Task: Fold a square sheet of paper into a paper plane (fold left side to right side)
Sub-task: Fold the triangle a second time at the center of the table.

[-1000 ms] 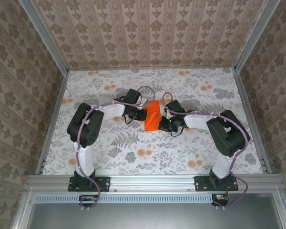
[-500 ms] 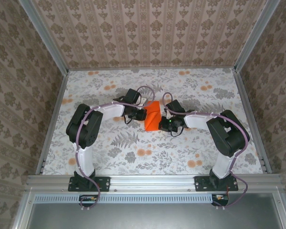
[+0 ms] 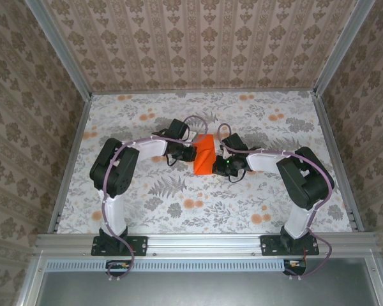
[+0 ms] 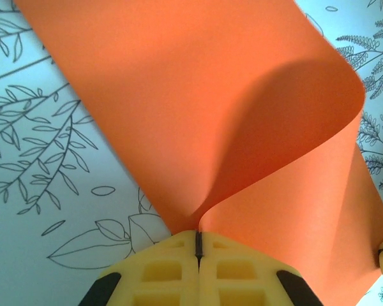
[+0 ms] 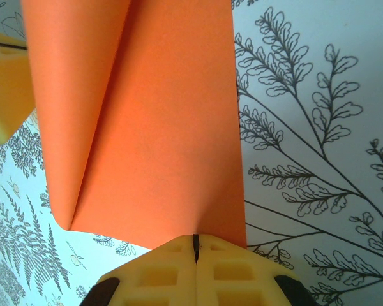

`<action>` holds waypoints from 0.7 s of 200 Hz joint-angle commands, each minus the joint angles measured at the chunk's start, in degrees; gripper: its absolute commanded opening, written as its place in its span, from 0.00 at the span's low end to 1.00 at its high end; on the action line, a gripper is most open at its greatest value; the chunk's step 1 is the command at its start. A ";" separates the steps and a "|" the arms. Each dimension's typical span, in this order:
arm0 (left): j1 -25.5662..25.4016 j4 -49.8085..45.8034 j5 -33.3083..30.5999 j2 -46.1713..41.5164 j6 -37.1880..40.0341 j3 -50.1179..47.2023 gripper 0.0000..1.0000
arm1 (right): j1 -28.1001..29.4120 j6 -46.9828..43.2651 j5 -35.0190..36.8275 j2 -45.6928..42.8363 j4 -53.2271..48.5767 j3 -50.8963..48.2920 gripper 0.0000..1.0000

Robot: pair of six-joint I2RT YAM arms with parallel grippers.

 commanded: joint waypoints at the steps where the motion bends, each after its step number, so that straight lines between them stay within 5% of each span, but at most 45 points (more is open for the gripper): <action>1: 0.21 -0.36 0.75 1.81 0.74 0.56 0.00 | 0.22 -1.36 3.06 2.61 -7.06 -1.15 0.00; 63: -0.45 -0.87 -0.23 1.45 0.99 -0.52 0.00 | 0.06 -1.30 1.36 1.11 -4.66 -1.58 0.00; 140: -0.88 -0.98 -0.70 1.55 1.09 -0.89 0.00 | -2.90 6.20 -9.32 -2.84 15.73 -2.61 0.00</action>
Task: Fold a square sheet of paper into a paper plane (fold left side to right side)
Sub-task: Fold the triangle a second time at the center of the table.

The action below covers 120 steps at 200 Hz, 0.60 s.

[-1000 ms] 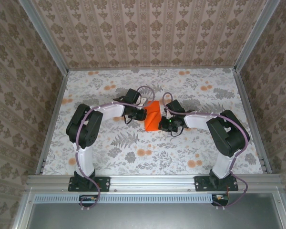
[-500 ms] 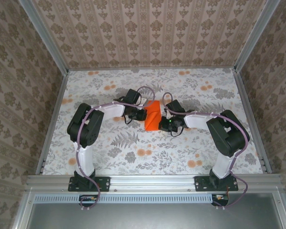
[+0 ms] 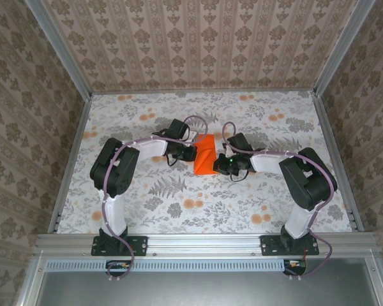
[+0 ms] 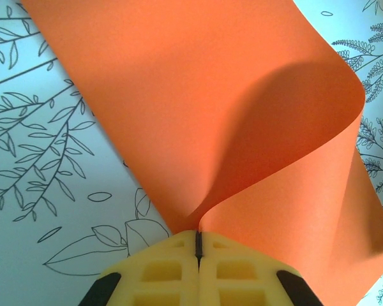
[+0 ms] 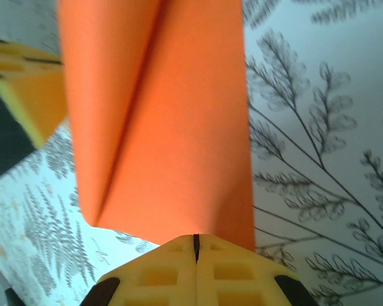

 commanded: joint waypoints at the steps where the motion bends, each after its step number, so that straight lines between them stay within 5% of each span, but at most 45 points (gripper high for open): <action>1: -0.71 -1.42 -0.85 1.36 1.12 -0.89 0.00 | -0.43 4.06 -3.89 -1.47 8.86 0.27 0.00; 120: -0.89 -1.50 -0.97 1.61 1.02 -0.62 0.00 | 0.65 7.27 -4.19 9.68 12.20 11.54 0.00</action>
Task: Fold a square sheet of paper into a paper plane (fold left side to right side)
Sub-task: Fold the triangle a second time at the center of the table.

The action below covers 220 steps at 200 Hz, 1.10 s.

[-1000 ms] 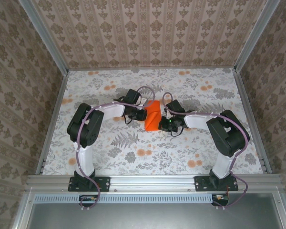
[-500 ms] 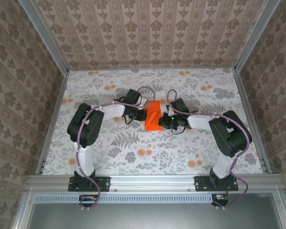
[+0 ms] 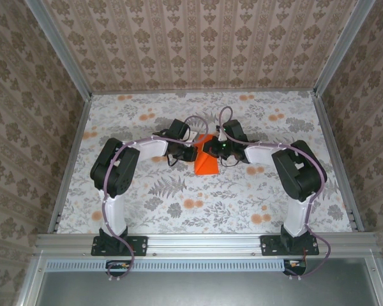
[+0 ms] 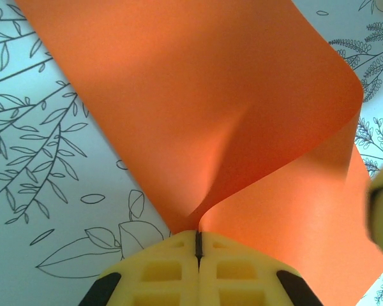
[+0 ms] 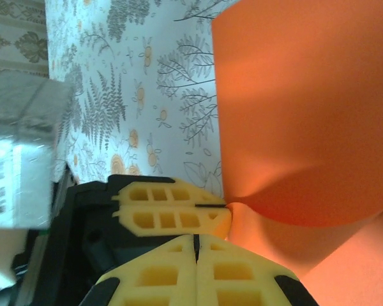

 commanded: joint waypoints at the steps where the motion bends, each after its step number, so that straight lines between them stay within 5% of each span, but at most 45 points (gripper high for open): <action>1: -0.57 -1.68 -0.81 1.66 1.00 -0.60 0.00 | 0.67 0.84 -1.67 2.20 -0.15 1.95 0.00; 220: -1.09 -2.99 -1.08 2.72 1.50 0.80 0.00 | 0.74 -6.15 4.43 4.52 -10.38 0.94 0.00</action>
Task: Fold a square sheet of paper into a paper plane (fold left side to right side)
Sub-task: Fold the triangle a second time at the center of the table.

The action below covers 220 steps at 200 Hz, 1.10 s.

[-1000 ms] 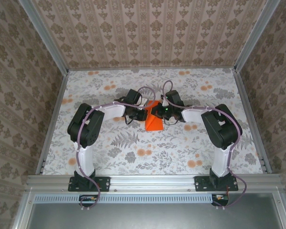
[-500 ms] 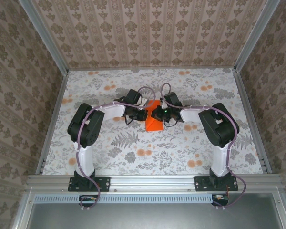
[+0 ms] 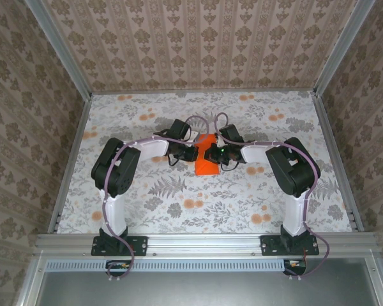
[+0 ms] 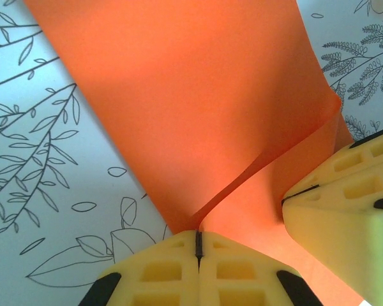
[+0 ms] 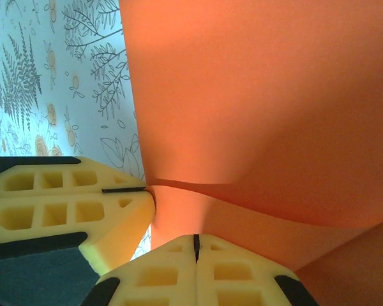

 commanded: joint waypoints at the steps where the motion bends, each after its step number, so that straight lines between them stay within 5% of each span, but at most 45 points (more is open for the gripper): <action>1: -0.63 -2.89 -0.88 2.26 1.48 0.14 0.00 | 0.26 -1.12 2.00 1.18 -2.61 -0.38 0.00; 63: -0.55 -4.60 -1.06 -1.00 1.74 0.79 0.00 | 0.26 -1.30 3.31 2.04 -4.29 -1.34 0.00; 130: -0.02 -5.77 1.05 -8.87 0.66 -0.94 0.18 | 0.28 -1.21 3.17 1.96 -3.95 -1.79 0.00; 220: -1.48 4.53 24.87 -9.08 -9.37 -8.38 0.15 | 0.30 -1.30 3.18 1.95 -4.27 -1.45 0.00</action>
